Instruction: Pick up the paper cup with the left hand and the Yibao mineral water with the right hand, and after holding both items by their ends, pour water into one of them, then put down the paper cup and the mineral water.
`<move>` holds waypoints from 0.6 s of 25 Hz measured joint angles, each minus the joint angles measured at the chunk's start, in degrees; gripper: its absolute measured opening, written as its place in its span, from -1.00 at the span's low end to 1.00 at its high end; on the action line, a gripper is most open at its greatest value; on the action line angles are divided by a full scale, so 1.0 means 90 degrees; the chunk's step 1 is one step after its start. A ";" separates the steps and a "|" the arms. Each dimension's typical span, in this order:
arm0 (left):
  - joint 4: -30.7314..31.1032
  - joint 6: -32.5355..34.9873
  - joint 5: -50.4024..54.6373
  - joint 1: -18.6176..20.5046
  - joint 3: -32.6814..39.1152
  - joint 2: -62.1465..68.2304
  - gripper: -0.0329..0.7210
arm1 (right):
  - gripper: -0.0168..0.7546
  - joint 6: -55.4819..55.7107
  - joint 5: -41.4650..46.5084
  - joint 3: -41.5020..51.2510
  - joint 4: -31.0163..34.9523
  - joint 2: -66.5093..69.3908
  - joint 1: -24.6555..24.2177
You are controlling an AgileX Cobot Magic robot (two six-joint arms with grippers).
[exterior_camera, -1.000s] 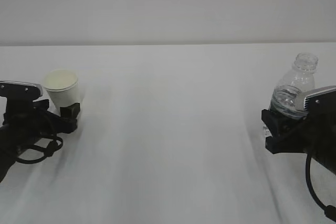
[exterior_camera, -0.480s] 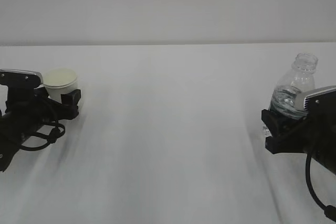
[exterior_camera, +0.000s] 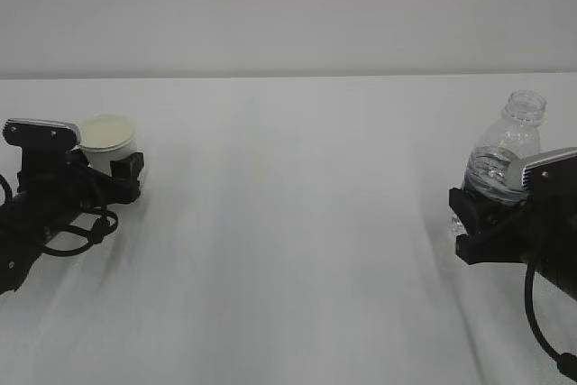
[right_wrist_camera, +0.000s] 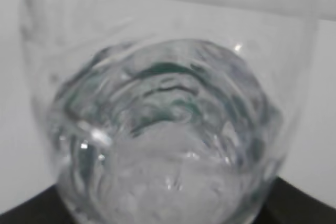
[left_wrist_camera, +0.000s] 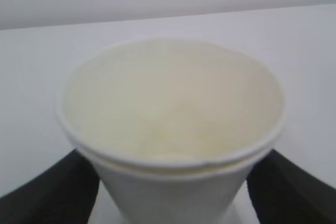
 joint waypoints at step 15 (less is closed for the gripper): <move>-0.0260 -0.0065 0.0000 0.0000 0.0000 0.0084 0.66 | 0.12 0.0000 0.0000 0.0000 -0.0011 0.0000 0.0000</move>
